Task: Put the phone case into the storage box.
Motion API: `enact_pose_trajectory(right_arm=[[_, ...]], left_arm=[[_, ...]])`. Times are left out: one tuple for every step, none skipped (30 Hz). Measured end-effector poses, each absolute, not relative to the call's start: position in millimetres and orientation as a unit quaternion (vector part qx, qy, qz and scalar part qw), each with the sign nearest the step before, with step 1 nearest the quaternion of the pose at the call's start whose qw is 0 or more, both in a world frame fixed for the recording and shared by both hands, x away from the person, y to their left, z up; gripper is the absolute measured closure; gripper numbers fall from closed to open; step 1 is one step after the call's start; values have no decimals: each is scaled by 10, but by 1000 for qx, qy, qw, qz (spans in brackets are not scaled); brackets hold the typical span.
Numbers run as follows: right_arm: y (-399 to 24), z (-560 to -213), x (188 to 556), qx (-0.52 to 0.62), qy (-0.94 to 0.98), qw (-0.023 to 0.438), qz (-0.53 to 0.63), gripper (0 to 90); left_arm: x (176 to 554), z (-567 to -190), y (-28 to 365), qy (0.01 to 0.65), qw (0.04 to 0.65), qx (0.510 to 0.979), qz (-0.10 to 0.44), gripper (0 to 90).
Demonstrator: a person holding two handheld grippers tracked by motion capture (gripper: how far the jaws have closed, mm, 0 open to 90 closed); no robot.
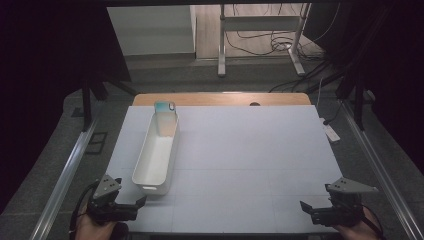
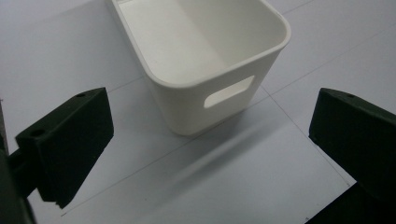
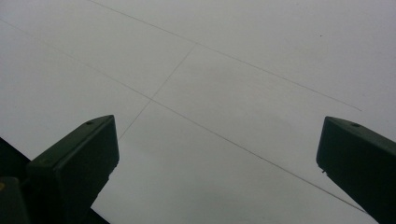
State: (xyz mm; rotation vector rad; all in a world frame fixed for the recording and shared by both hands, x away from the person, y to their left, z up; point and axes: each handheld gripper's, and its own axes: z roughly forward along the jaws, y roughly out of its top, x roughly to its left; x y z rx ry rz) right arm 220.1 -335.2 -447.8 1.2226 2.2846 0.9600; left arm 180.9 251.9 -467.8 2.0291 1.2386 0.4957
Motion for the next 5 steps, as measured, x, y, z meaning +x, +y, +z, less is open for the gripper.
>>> enact_pose_trajectory(right_arm=[[-3352,-4478,2201,434,812,188,341,0],[-3352,-4479,2202,434,812,187,341,0],[-3352,-4482,2204,434,812,187,342,0],[-3352,-4482,2204,434,812,187,342,0],[-3352,-4483,2205,434,812,187,341,0]], left_arm=[[1809,-4678,2529,480,351,781,190,6],[1809,-4678,2538,482,356,778,188,7],[1810,-4676,2543,483,358,777,188,7],[1810,-4676,2543,483,358,777,188,7],[1812,-4675,2546,484,359,776,187,7]])
